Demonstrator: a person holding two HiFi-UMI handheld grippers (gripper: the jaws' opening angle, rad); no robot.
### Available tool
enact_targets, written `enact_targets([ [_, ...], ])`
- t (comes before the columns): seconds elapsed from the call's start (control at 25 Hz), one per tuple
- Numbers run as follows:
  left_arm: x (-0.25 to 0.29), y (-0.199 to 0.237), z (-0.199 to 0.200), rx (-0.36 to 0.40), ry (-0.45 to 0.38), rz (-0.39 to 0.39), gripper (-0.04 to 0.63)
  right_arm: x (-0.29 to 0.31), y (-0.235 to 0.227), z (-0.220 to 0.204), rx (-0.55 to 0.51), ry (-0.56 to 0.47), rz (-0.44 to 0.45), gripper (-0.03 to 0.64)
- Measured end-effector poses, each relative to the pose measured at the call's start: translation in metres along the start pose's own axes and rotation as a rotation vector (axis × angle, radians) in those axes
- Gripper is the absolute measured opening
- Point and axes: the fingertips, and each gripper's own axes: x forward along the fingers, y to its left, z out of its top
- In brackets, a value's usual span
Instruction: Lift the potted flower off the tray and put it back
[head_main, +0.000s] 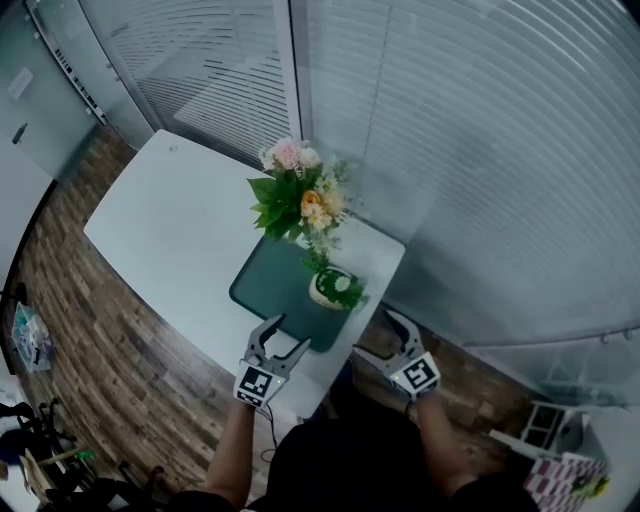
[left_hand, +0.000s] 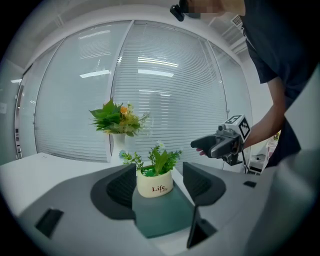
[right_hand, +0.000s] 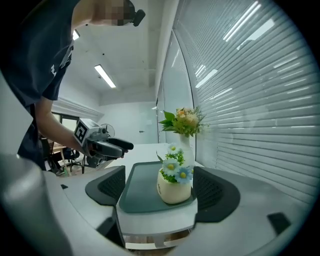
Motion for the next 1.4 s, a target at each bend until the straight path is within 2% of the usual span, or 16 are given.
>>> enact_targets([
  [0.44, 0.047, 0.026, -0.029, 0.014, 0.058, -0.096, 0.273, 0.049, -0.025, -0.032, 0.032, 0.080, 0.074, 0.393],
  [0.76, 0.075, 0.028, -0.053, 0.084, 0.141, -0.160, 0.273, 0.078, -0.038, -0.039, 0.016, 0.074, 0.117, 0.395],
  [0.96, 0.090, 0.034, -0.064, 0.127, 0.187, -0.201, 0.275, 0.096, -0.039, -0.043, 0.012, 0.118, 0.155, 0.402],
  [1.4, 0.104, 0.034, -0.091, 0.158, 0.256, -0.270, 0.277, 0.119, -0.045, -0.048, -0.049, 0.151, 0.207, 0.405],
])
